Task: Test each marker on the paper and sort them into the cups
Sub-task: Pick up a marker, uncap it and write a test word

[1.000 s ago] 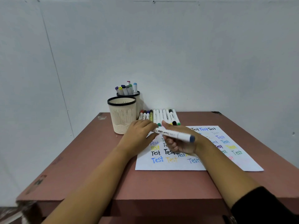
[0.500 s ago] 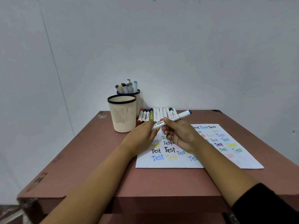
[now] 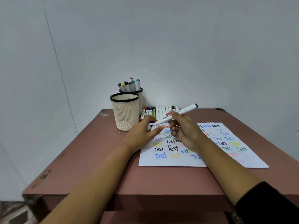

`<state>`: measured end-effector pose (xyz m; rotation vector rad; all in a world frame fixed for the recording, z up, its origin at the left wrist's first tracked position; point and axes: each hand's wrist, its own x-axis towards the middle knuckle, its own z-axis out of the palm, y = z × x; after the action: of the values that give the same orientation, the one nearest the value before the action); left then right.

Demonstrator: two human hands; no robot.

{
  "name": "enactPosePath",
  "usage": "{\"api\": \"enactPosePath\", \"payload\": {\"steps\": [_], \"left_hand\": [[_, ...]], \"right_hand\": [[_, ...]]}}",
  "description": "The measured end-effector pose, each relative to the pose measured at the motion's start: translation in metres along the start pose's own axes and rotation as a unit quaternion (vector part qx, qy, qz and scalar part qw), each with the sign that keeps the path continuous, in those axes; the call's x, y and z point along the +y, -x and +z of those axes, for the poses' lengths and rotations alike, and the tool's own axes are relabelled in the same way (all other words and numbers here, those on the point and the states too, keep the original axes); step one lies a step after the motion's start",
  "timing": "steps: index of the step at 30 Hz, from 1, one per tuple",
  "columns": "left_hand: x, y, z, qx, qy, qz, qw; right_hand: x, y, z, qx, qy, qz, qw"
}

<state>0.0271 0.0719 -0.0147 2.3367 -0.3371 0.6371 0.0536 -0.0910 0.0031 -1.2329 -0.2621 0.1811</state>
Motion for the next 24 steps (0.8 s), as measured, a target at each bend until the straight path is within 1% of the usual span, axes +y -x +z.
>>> {"api": "enactPosePath", "payload": {"steps": [3, 5, 7, 9, 12, 17, 21, 24], "left_hand": [[-0.007, -0.004, -0.001, 0.043, 0.074, -0.058, 0.995], [-0.013, -0.006, -0.001, 0.066, 0.107, -0.115, 0.985], [-0.018, -0.009, -0.001, 0.070, 0.138, -0.166, 0.974], [-0.020, -0.010, -0.003, 0.074, 0.181, -0.197, 0.961], [-0.017, -0.008, -0.007, 0.086, 0.223, -0.222, 0.945], [-0.015, -0.008, -0.007, 0.088, 0.234, -0.230, 0.941], [-0.017, -0.008, -0.007, 0.093, 0.235, -0.232, 0.939], [-0.018, -0.008, -0.007, 0.098, 0.243, -0.234, 0.936]], "right_hand": [[-0.004, -0.001, -0.004, 0.050, -0.067, 0.004, 0.996], [-0.005, -0.002, -0.006, 0.049, -0.113, 0.006, 0.992], [-0.004, -0.002, -0.007, 0.037, -0.118, 0.001, 0.992], [-0.003, -0.002, -0.007, 0.030, -0.100, -0.006, 0.995], [-0.003, -0.004, -0.005, 0.048, -0.059, -0.010, 0.997], [-0.009, -0.011, 0.011, 0.038, 0.070, -0.013, 0.997], [-0.004, -0.019, 0.030, 0.047, 0.100, -0.030, 0.993], [0.009, -0.025, 0.041, 0.070, 0.120, -0.045, 0.989]]}}
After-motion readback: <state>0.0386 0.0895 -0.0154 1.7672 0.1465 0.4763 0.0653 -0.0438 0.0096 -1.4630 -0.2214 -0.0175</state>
